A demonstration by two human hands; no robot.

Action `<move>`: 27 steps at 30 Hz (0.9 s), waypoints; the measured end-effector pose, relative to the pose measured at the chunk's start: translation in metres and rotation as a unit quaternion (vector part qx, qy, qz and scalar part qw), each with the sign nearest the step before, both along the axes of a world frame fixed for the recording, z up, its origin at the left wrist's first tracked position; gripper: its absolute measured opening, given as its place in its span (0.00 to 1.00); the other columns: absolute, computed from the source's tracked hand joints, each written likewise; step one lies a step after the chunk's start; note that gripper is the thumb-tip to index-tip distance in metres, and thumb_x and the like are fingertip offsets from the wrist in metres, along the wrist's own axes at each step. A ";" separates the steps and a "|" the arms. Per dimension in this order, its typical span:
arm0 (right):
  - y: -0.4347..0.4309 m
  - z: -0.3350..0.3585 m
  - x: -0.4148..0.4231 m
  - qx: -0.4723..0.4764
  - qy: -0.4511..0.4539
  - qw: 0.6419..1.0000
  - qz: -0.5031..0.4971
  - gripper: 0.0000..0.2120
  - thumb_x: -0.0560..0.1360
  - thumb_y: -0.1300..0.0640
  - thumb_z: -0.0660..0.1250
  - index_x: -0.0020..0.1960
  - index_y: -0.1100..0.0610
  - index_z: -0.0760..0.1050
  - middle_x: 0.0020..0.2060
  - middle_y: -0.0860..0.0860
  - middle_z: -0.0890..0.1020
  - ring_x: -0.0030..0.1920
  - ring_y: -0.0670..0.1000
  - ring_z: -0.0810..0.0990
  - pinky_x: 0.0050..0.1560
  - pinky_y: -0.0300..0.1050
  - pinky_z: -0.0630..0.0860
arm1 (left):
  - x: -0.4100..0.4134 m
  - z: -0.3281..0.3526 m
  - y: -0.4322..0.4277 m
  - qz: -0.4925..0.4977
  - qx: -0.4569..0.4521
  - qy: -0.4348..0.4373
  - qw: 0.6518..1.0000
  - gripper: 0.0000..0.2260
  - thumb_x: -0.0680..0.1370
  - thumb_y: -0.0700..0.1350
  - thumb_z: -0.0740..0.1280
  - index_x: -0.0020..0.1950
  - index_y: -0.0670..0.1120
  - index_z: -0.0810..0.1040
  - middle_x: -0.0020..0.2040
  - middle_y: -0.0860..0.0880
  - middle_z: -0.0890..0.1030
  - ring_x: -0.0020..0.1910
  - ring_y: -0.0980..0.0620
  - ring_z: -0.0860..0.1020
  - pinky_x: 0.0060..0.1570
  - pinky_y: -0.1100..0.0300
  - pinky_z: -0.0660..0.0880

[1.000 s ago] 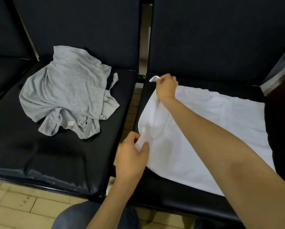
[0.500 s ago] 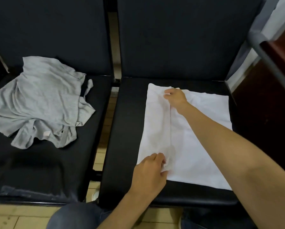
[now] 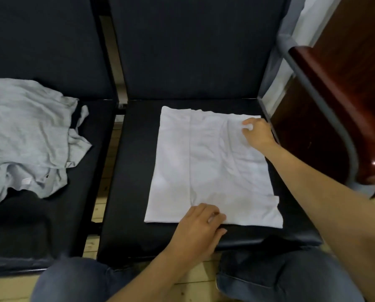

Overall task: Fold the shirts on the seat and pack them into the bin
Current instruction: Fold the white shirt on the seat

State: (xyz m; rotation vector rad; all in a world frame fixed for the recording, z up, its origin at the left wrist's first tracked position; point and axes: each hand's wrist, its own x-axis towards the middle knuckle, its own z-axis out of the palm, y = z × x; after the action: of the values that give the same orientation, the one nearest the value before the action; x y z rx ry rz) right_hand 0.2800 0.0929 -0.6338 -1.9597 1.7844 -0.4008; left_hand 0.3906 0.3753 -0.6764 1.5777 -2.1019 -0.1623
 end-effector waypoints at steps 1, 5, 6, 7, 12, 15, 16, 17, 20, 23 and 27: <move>-0.001 0.002 -0.013 0.005 0.018 1.000 -0.010 0.16 0.79 0.59 0.62 0.67 0.56 0.72 0.66 0.59 0.69 0.68 0.60 0.67 0.66 0.49 0.66 | -0.010 -0.001 -0.004 -0.003 -0.001 -0.003 1.000 0.11 0.75 0.53 0.61 0.51 0.50 0.79 0.48 0.52 0.78 0.46 0.53 0.76 0.47 0.61 0.71; -0.002 0.001 -0.045 0.092 0.029 0.995 -0.011 0.20 0.80 0.56 0.61 0.71 0.52 0.69 0.71 0.57 0.65 0.67 0.57 0.68 0.65 0.47 0.69 | -0.068 0.011 -0.029 0.013 0.039 -0.019 0.999 0.14 0.71 0.57 0.57 0.48 0.53 0.78 0.45 0.54 0.77 0.41 0.54 0.76 0.40 0.63 0.74; -0.003 -0.001 -0.047 0.105 0.027 0.994 0.000 0.20 0.80 0.55 0.61 0.71 0.51 0.68 0.73 0.56 0.62 0.69 0.57 0.67 0.67 0.46 0.68 | -0.083 0.014 -0.034 0.014 0.047 -0.025 0.998 0.15 0.71 0.59 0.56 0.47 0.54 0.78 0.44 0.55 0.77 0.40 0.55 0.75 0.39 0.65 0.73; -0.003 -0.002 -0.048 0.112 0.026 0.993 0.013 0.20 0.80 0.54 0.60 0.72 0.51 0.68 0.75 0.55 0.59 0.71 0.56 0.64 0.69 0.47 0.66 | -0.094 0.015 -0.038 0.013 0.050 -0.032 0.998 0.16 0.71 0.59 0.55 0.47 0.54 0.78 0.44 0.56 0.76 0.40 0.55 0.75 0.38 0.65 0.73; -0.011 -0.006 -0.043 0.139 0.011 0.989 0.045 0.21 0.82 0.52 0.56 0.74 0.52 0.62 0.76 0.54 0.56 0.75 0.55 0.57 0.73 0.50 0.58 | -0.119 0.010 -0.050 0.011 0.040 -0.029 0.999 0.11 0.70 0.59 0.68 0.44 0.52 0.78 0.42 0.54 0.76 0.38 0.54 0.74 0.35 0.64 0.72; -0.014 -0.006 -0.042 0.131 -0.051 0.990 -0.003 0.23 0.81 0.55 0.59 0.74 0.57 0.63 0.75 0.54 0.61 0.73 0.55 0.62 0.72 0.48 0.61 | -0.130 0.013 -0.058 0.029 0.044 -0.054 0.997 0.10 0.65 0.53 0.77 0.37 0.51 0.79 0.36 0.54 0.76 0.31 0.56 0.73 0.28 0.66 0.69; -0.014 -0.006 -0.042 0.128 -0.073 0.989 -0.017 0.23 0.81 0.56 0.60 0.74 0.58 0.63 0.74 0.54 0.63 0.72 0.55 0.64 0.70 0.47 0.63 | -0.131 0.015 -0.060 0.036 0.049 -0.053 0.997 0.10 0.63 0.51 0.78 0.35 0.51 0.78 0.34 0.55 0.76 0.29 0.57 0.73 0.26 0.66 0.68; -0.014 -0.007 -0.042 0.130 -0.093 0.987 -0.024 0.23 0.81 0.57 0.60 0.74 0.59 0.62 0.74 0.54 0.63 0.71 0.55 0.65 0.69 0.46 0.64 | -0.130 0.016 -0.062 0.049 0.049 -0.044 0.997 0.10 0.63 0.50 0.78 0.34 0.51 0.77 0.32 0.55 0.75 0.27 0.58 0.72 0.25 0.66 0.67; -0.014 0.001 -0.038 0.141 -0.135 0.980 -0.028 0.23 0.81 0.58 0.60 0.75 0.59 0.61 0.72 0.54 0.65 0.69 0.54 0.67 0.62 0.41 0.66 | -0.114 0.027 -0.061 0.109 0.035 0.065 0.991 0.10 0.68 0.47 0.73 0.34 0.49 0.72 0.27 0.54 0.73 0.23 0.57 0.69 0.21 0.65 0.67; -0.013 0.023 -0.017 0.159 -0.169 0.973 0.001 0.22 0.81 0.58 0.60 0.73 0.58 0.63 0.68 0.56 0.71 0.64 0.55 0.72 0.61 0.43 0.70 | -0.085 0.044 -0.047 0.183 0.056 0.175 0.966 0.07 0.74 0.46 0.64 0.38 0.47 0.69 0.28 0.51 0.73 0.25 0.55 0.70 0.24 0.61 0.70; -0.007 0.039 0.035 0.185 -0.185 0.963 0.063 0.17 0.80 0.56 0.62 0.68 0.55 0.69 0.62 0.56 0.75 0.60 0.57 0.76 0.62 0.51 0.73 | -0.039 0.056 -0.024 0.252 0.133 0.219 0.933 0.07 0.78 0.47 0.62 0.48 0.52 0.62 0.34 0.51 0.74 0.32 0.55 0.74 0.32 0.63 0.72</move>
State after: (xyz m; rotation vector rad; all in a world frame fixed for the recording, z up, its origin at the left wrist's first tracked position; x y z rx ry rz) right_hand 0.3149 0.0864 -0.5947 -1.6024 1.3750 -0.3361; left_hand 0.3512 0.3517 -0.6209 1.9663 -1.3322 -0.5780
